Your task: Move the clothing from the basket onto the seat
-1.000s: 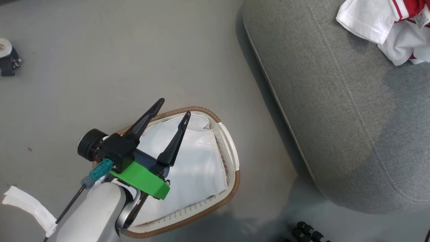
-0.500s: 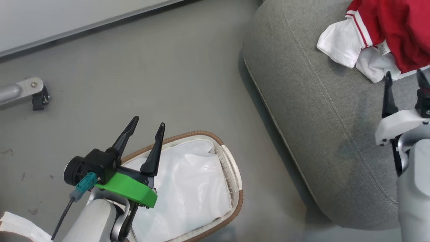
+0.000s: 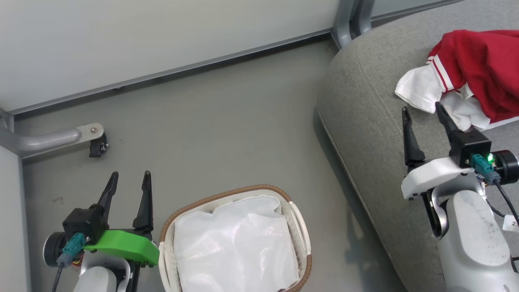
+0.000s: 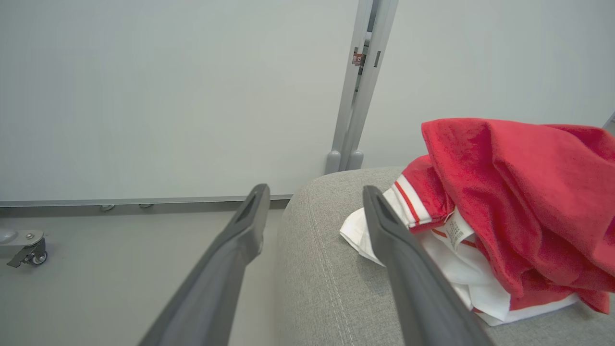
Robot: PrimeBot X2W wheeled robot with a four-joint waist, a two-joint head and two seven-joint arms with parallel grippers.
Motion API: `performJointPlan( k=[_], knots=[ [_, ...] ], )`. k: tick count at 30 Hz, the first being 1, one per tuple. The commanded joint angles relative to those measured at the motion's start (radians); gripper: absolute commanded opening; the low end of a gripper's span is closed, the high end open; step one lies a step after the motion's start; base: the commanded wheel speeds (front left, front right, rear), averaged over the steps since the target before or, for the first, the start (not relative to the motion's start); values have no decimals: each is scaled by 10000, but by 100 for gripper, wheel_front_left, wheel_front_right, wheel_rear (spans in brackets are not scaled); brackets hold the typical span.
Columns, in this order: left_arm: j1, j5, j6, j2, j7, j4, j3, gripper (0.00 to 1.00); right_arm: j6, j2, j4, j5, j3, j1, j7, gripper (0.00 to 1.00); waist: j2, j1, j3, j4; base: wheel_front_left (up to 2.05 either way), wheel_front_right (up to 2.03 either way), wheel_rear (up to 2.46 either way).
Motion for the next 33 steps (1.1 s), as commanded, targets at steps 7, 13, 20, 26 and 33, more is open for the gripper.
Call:
performJointPlan(
  k=[7,13,20,26,33],
  knots=[
    [503,605,-36,-503,-5,379,1049,100,-14,-29,191,1143,788,797,-20,100,0,0,-965,882,0,0,0],
    [925,800,-36,-736,-5,482,1496,100,-14,-13,301,1402,901,1390,-20,100,0,0,-1284,1067,0,0,0],
    [1512,658,-36,-850,-4,487,1634,100,-14,-10,340,1512,998,2058,-21,100,0,0,-1711,1120,0,0,0],
    [1631,411,2,-931,11,674,1497,0,0,48,467,1489,982,2211,13,0,0,0,-1790,1153,0,0,0],
    [1564,-353,1,-1020,256,858,1574,0,0,121,688,2335,830,2332,340,0,0,0,-1806,1168,0,0,0]
  ],
)
